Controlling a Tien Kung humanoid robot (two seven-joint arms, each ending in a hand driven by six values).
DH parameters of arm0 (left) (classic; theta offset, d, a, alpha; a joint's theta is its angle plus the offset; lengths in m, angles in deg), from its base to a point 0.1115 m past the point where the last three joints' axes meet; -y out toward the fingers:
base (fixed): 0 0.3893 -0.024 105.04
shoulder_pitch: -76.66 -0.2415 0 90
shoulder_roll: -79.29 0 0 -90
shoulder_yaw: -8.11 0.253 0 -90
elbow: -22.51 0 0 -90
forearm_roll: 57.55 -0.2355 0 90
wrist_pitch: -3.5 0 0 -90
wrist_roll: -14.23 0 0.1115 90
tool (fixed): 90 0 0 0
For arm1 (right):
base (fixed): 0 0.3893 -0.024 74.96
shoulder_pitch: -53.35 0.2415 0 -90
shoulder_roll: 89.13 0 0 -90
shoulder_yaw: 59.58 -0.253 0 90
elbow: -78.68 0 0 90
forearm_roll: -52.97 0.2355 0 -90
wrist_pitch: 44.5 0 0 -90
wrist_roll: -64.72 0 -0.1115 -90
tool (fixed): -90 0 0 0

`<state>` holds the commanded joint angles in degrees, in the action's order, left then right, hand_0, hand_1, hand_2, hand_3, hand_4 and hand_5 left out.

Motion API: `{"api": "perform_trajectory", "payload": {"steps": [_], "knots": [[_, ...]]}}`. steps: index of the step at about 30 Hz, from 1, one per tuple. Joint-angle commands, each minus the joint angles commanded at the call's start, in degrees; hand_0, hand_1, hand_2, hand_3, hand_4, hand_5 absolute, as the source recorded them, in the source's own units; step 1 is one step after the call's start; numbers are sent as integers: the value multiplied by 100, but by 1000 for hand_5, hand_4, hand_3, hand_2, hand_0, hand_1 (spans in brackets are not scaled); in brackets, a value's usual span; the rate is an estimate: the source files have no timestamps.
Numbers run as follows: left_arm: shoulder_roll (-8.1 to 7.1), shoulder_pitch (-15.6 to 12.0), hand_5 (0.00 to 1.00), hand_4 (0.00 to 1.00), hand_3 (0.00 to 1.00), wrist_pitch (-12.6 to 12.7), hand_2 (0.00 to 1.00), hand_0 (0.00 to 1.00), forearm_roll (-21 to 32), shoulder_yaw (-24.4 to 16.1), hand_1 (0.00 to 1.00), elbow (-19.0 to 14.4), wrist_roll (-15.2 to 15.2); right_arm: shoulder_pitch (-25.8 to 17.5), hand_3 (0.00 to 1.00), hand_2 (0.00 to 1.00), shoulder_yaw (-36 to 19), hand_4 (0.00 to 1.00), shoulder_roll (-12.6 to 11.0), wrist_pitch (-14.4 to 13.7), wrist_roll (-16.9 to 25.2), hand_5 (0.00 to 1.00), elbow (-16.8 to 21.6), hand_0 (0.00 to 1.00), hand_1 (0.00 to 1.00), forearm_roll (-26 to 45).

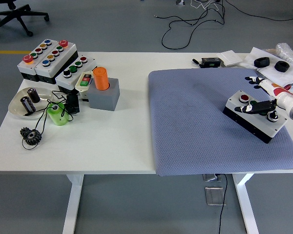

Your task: Pick up the button,place it on the desk,press the button,press the button

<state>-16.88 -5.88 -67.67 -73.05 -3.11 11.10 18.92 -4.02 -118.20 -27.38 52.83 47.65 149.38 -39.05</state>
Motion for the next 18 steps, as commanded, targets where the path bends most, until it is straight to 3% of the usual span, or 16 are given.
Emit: {"api": "perform_trajectory", "payload": {"steps": [11,18], "knots": [[-19,-2,994,269,451,2,504,599,50,106,538,2,9,302,993,977,260,992,350,274,-416,328,-540,971,915,-653],[-23,0,992,271,446,11,494,599,67,129,532,1,4,412,993,979,346,975,435,319,-564,331,-764,953,915,-1047]]}}
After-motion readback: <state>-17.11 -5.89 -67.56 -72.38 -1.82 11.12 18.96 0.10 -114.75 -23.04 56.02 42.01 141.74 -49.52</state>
